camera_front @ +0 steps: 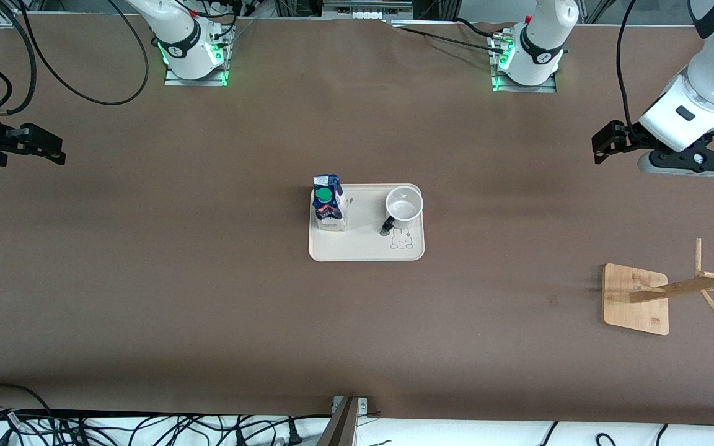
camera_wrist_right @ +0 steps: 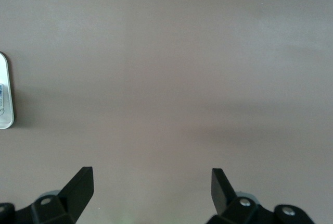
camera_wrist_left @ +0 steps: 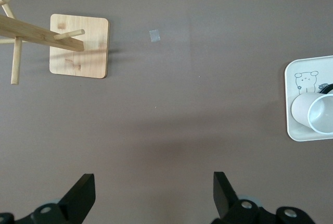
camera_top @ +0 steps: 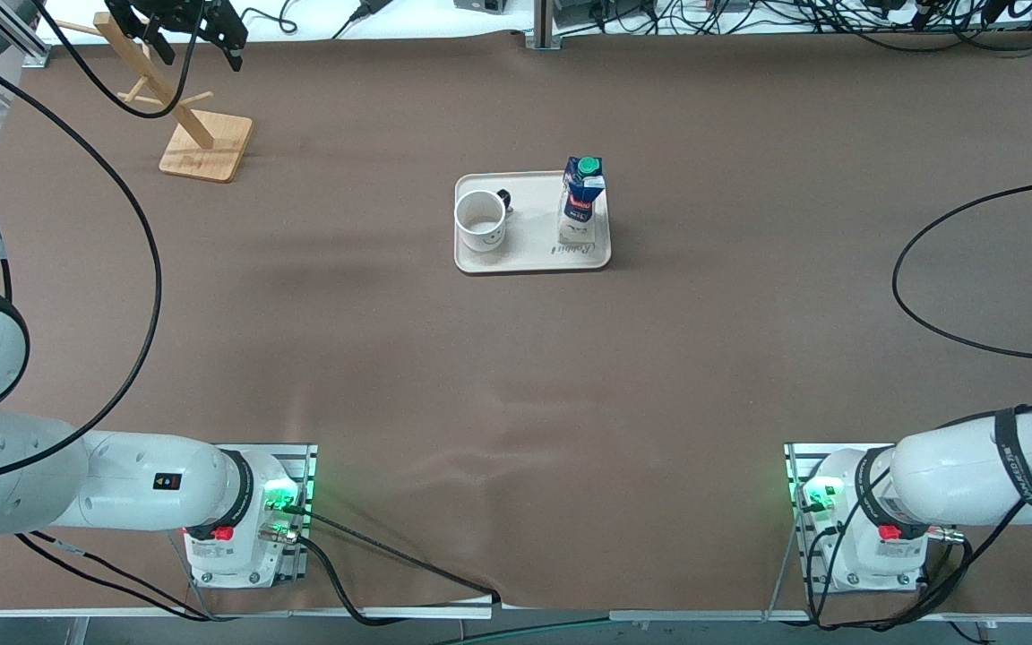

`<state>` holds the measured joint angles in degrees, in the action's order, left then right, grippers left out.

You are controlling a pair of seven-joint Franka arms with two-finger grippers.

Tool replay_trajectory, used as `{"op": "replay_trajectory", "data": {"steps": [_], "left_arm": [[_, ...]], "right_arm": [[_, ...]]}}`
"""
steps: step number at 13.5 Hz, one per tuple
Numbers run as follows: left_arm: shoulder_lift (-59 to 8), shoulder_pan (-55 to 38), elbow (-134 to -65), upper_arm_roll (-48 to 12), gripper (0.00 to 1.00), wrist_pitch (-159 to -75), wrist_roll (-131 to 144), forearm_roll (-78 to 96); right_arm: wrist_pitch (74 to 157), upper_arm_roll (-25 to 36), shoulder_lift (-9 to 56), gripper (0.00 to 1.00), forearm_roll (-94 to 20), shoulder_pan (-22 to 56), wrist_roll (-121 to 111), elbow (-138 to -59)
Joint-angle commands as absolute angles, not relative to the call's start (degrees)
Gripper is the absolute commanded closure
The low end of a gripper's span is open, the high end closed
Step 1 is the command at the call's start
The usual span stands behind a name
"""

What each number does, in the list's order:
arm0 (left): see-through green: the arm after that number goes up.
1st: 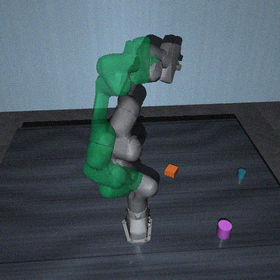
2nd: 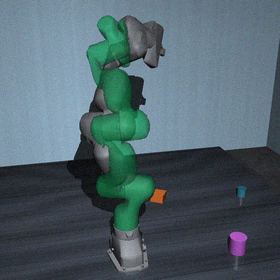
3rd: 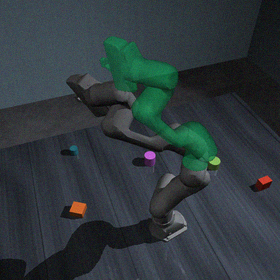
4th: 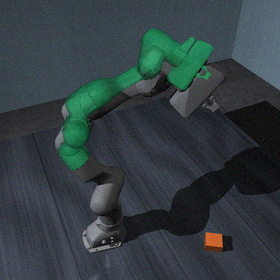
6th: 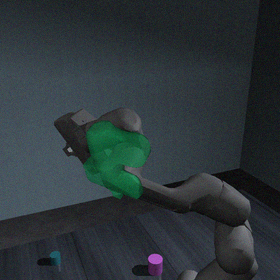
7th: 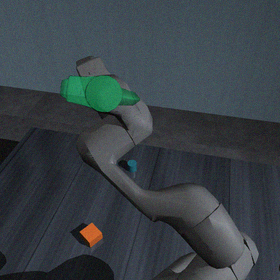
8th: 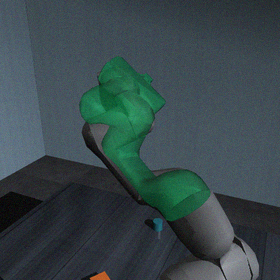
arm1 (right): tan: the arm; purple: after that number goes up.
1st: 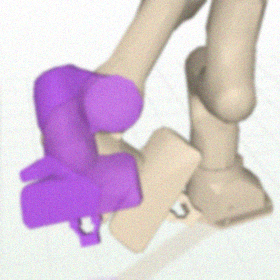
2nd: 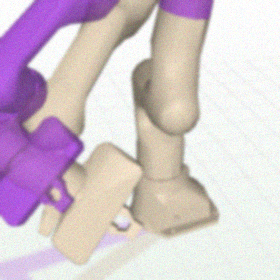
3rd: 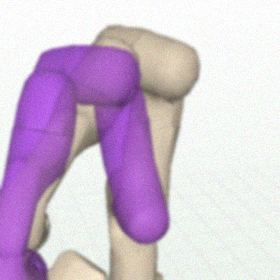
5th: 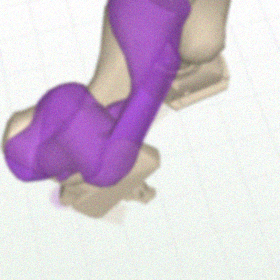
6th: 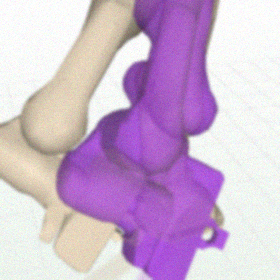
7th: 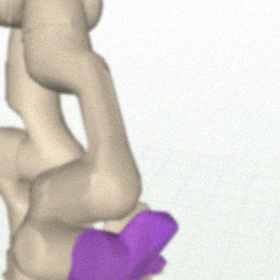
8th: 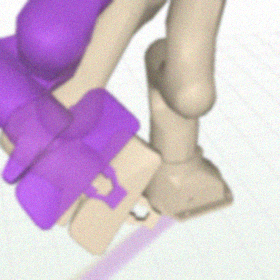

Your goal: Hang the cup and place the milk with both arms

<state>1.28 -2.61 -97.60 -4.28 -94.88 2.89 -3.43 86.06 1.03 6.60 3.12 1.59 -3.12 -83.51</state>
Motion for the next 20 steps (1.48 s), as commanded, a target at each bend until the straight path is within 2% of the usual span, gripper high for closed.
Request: {"op": "replay_trajectory", "data": {"steps": [1,18,20], "left_arm": [[1.41,-2.55,-96.68,-4.48,0.00,-93.69,3.07,-4.66],[0.97,-2.64,-95.98,-4.48,0.00,-93.69,3.34,-4.57],[0.97,-2.64,-95.98,-4.48,0.00,-93.69,3.34,-4.57]], "right_arm": [[85.78,1.05,7.38,0.00,2.64,1.41,-3.87,-81.91],[84.82,1.14,8.88,0.00,2.02,1.32,-4.48,-82.53],[81.76,0.71,9.93,0.00,1.76,1.76,-4.57,-82.62]]}}
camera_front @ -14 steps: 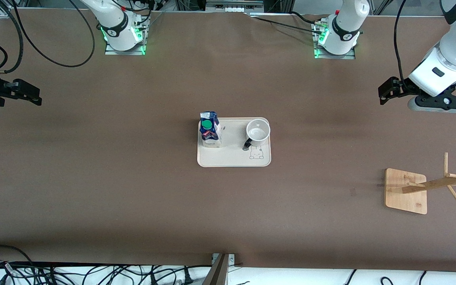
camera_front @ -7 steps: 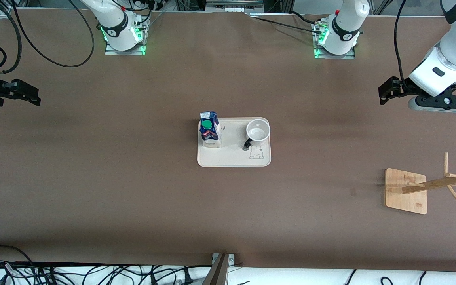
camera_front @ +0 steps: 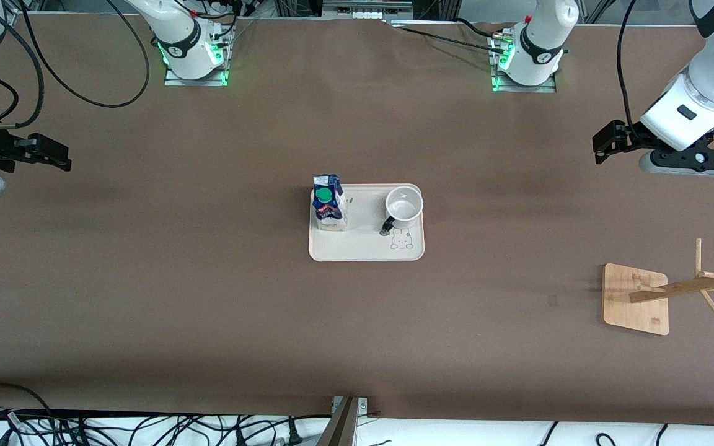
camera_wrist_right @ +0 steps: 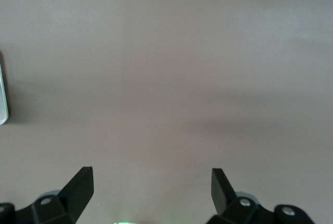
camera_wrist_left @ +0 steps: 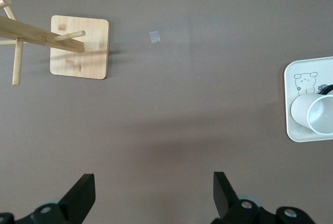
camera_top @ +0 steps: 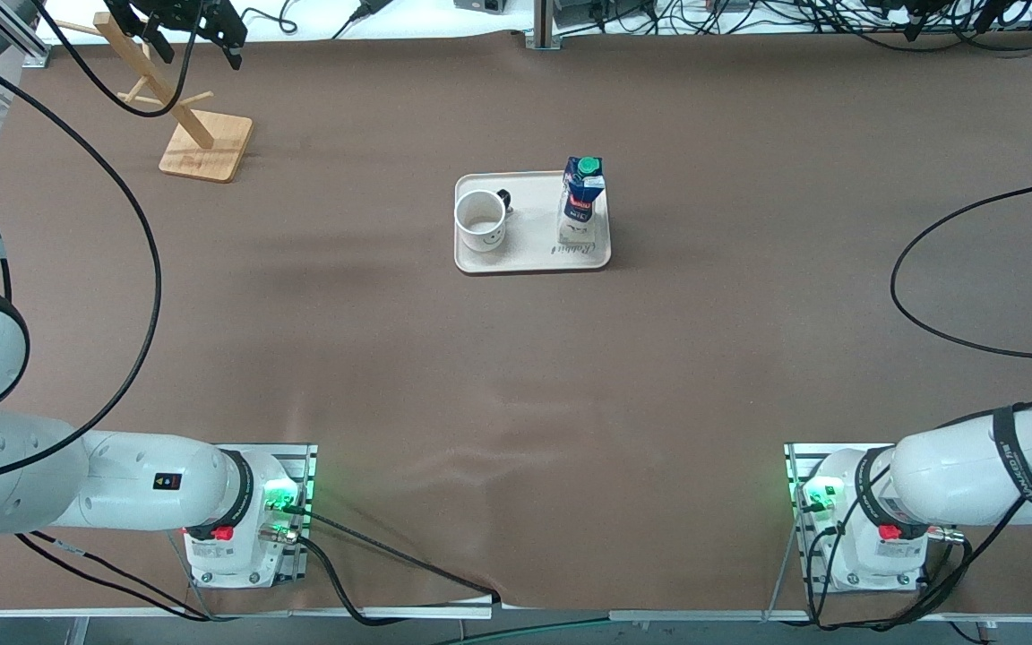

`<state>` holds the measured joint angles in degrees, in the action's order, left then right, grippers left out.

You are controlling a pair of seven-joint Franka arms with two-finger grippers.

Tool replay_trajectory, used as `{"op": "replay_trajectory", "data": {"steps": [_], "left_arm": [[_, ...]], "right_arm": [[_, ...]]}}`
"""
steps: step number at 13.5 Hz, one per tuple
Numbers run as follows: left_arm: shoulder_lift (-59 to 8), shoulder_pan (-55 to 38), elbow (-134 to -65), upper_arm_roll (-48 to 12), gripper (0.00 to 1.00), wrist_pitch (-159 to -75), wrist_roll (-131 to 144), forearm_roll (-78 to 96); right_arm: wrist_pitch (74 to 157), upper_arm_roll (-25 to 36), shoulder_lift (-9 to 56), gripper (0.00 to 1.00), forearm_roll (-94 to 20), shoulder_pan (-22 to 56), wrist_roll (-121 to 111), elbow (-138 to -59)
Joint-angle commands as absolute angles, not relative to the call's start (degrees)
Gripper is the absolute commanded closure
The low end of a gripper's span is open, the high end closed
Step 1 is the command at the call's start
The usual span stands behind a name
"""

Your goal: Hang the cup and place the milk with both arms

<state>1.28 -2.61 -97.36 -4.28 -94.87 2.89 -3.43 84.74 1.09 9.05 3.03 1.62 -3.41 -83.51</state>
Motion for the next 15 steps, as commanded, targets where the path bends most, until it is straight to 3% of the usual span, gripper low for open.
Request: {"op": "replay_trajectory", "data": {"steps": [1,5,10,15], "left_arm": [[0.97,-2.64,-95.98,-4.48,0.00,-93.69,3.34,-4.57],[0.97,-2.64,-95.89,-4.48,0.00,-93.69,3.34,-4.48],[0.97,-2.37,-95.98,-4.48,0.00,-93.69,2.90,-4.48],[0.97,-2.20,-95.98,-4.48,0.00,-93.69,3.16,-4.48]], "right_arm": [[81.22,0.62,10.02,0.00,0.63,2.19,-4.57,-82.53],[82.00,0.70,13.26,0.00,-7.63,5.18,-3.87,-82.53],[89.98,0.62,18.09,0.00,-11.58,8.26,-2.91,-82.53],[96.67,0.62,21.18,0.00,-14.33,15.10,12.36,-82.53]]}}
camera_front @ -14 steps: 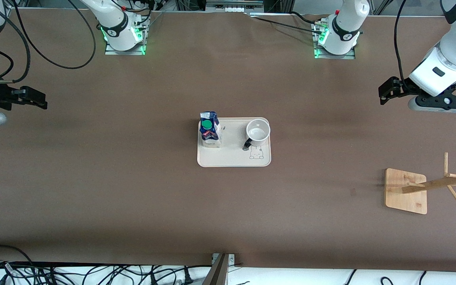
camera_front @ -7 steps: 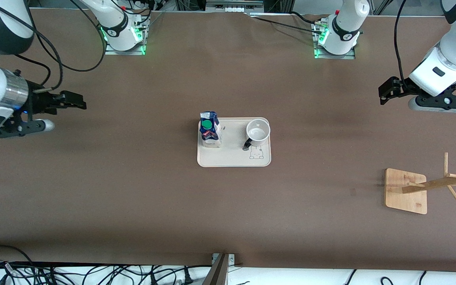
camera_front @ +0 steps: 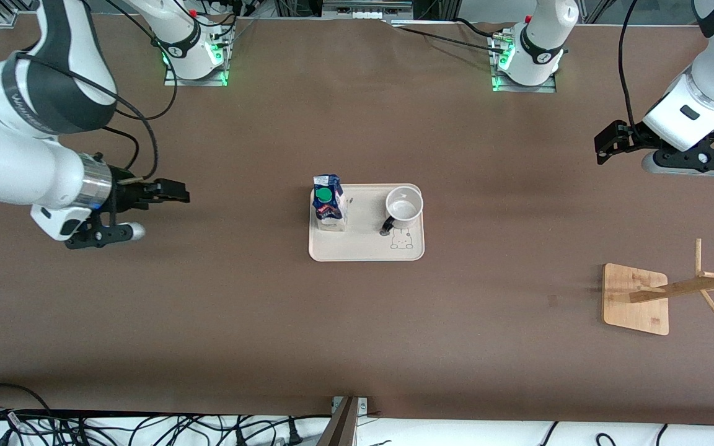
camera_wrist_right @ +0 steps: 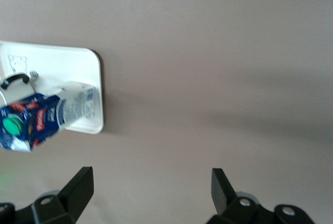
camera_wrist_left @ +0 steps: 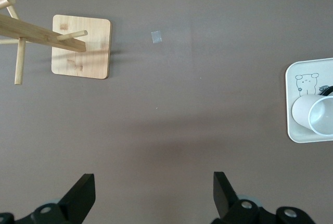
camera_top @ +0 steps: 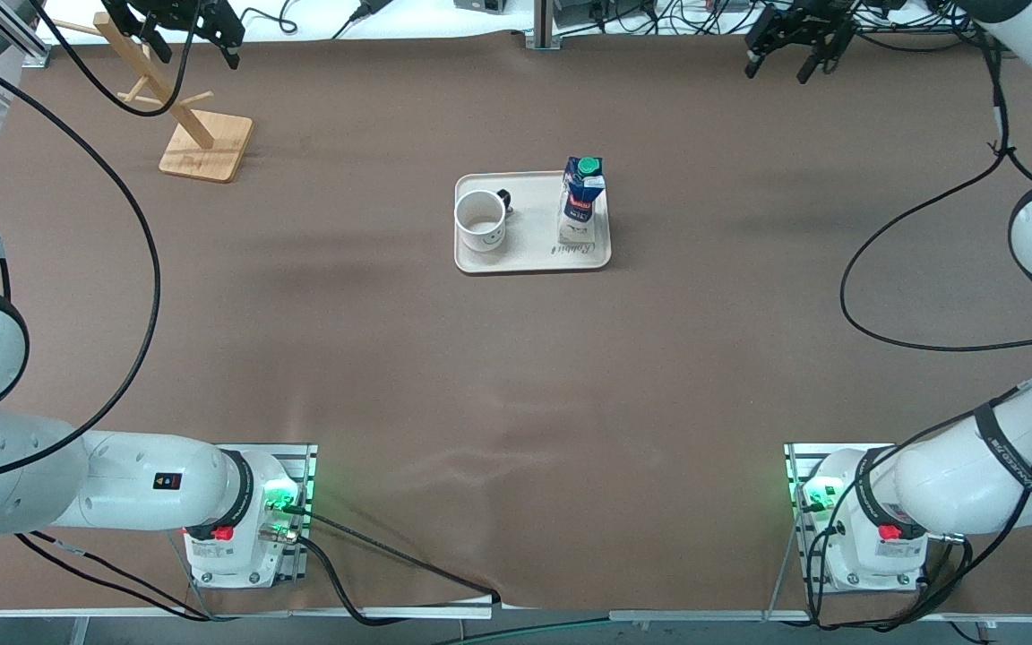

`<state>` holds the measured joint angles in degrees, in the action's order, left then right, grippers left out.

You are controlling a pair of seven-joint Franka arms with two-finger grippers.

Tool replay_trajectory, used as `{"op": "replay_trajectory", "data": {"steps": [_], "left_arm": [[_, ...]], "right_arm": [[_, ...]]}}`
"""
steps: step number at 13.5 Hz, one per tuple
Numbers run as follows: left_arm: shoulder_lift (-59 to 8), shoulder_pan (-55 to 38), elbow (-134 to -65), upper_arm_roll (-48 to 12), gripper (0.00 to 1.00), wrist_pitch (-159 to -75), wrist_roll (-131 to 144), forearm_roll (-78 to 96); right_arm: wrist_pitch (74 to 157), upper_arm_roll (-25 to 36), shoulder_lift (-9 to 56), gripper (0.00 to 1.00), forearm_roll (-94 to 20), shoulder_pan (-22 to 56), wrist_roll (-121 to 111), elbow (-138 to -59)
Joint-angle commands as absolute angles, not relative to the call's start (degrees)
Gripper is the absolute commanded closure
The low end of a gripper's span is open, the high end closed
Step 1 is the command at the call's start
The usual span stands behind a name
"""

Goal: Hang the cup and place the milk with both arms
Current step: 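Reach the right gripper toward the milk carton on the tray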

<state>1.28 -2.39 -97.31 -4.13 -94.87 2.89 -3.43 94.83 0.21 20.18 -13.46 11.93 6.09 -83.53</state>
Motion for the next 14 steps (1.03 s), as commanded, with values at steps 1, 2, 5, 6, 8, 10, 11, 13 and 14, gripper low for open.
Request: {"op": "replay_trajectory", "data": {"steps": [1,2,5,6,8,10,11,13,14], "left_arm": [[0.97,-2.37,-95.98,-4.48,0.00,-93.69,3.34,-4.48],[0.97,-2.37,-95.98,-4.48,0.00,-93.69,3.34,-4.48],[0.97,-2.37,-95.98,-4.48,0.00,-93.69,3.17,-4.48],[0.97,-2.29,-95.98,-4.48,0.00,-93.69,2.90,-4.48],[0.97,-2.20,-95.98,-4.48,0.00,-93.69,2.99,-4.48],[0.97,-2.20,-95.98,-4.48,0.00,-93.69,2.99,-4.48],[0.97,-2.20,-95.98,-4.48,0.00,-93.69,3.08,-4.48],[0.97,-2.28,-95.89,-4.48,0.00,-93.69,3.08,-4.39],[0.97,-2.20,-95.98,-4.48,0.00,-93.69,2.90,-4.39]], "right_arm": [[98.07,0.62,21.79,0.00,-14.33,16.51,15.70,-82.53],[99.56,0.62,22.06,0.00,-14.33,17.74,18.26,-82.53],[103.96,0.62,22.76,0.00,-14.41,21.78,29.05,-82.53],[105.11,0.70,23.11,0.00,-14.41,22.93,32.40,-82.53],[107.66,0.70,23.64,0.00,-14.41,25.48,37.68,-82.53],[109.59,0.70,24.17,0.00,-14.41,27.15,38.93,-82.62],[110.21,0.70,24.69,0.00,-14.41,27.33,38.94,-82.62],[110.83,0.62,25.48,0.00,-14.41,28.56,38.85,-82.79],[111.27,0.62,26.18,0.00,-14.41,29.00,38.41,-82.79]]}}
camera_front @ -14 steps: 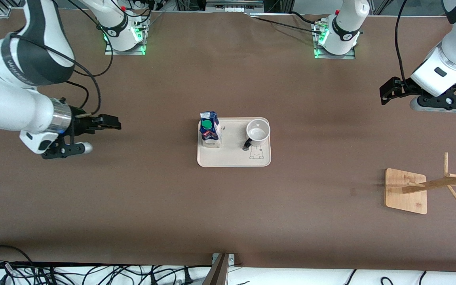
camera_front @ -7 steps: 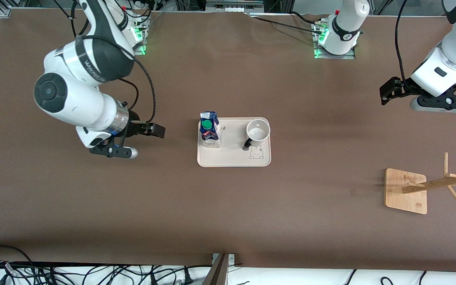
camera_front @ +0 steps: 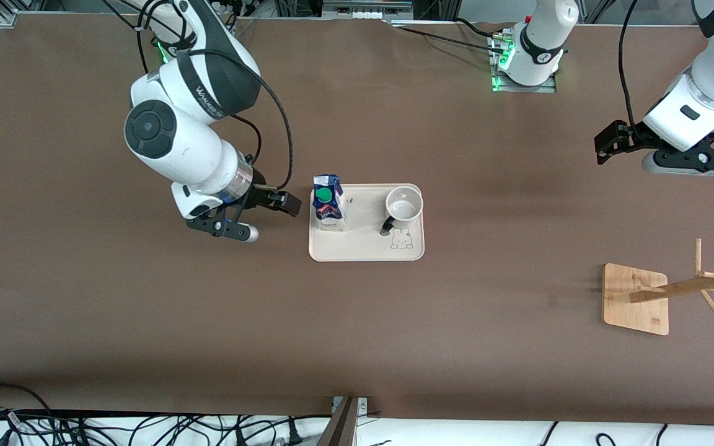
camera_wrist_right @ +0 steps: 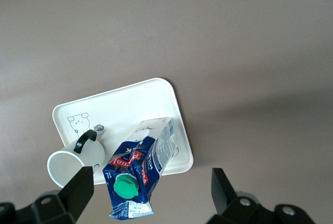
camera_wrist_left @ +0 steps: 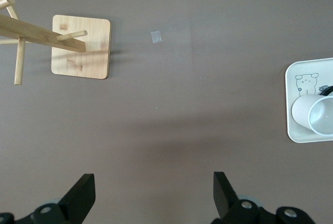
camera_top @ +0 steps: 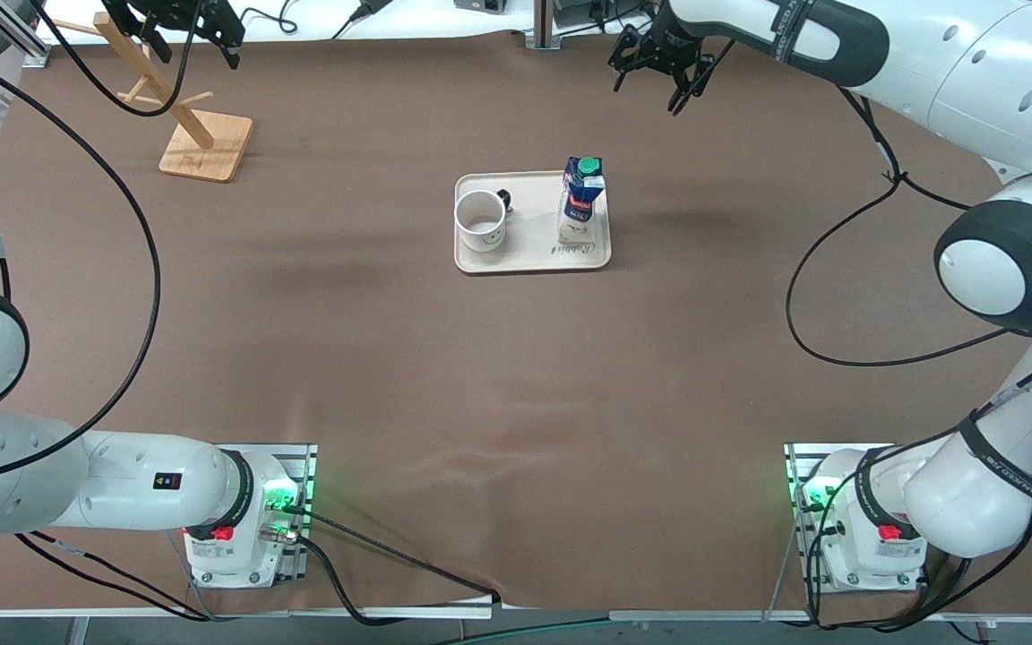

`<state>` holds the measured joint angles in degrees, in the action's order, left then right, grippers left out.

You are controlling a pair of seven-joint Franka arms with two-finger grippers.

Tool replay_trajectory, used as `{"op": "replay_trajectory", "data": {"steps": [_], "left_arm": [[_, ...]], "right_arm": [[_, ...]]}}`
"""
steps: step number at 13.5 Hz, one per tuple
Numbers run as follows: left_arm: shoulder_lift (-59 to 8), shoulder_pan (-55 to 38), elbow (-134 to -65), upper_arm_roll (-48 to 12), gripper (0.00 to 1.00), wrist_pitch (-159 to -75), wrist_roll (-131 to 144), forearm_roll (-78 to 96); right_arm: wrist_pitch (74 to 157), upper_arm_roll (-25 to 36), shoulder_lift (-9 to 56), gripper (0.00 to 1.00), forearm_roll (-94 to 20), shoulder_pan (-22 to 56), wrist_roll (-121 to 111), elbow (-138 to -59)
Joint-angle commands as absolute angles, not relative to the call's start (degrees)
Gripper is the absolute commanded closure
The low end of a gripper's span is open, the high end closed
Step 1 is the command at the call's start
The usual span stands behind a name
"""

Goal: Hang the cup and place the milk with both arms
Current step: 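Reach the right gripper toward the milk carton on the tray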

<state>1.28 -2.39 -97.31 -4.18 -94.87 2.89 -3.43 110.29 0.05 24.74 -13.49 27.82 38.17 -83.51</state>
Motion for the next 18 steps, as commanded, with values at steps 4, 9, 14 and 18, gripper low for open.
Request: {"op": "replay_trajectory", "data": {"steps": [4,9,14,18], "left_arm": [[0.88,-2.20,-95.80,-4.48,0.00,-93.78,3.25,-4.22],[0.70,-2.11,-95.80,-4.39,0.00,-93.78,3.16,-4.22],[0.70,-2.02,-95.89,-4.39,0.00,-93.78,3.08,-4.22],[0.70,-2.02,-95.80,-4.39,0.00,-93.78,2.99,-4.22]], "right_arm": [[111.45,0.70,29.09,0.00,-13.80,31.38,31.48,-82.62],[111.27,0.70,29.62,0.00,-13.80,34.01,31.03,-82.62],[111.01,0.62,29.71,0.00,-13.71,35.07,27.87,-82.62],[111.00,0.70,31.20,0.00,-13.62,35.68,26.72,-82.62]]}}
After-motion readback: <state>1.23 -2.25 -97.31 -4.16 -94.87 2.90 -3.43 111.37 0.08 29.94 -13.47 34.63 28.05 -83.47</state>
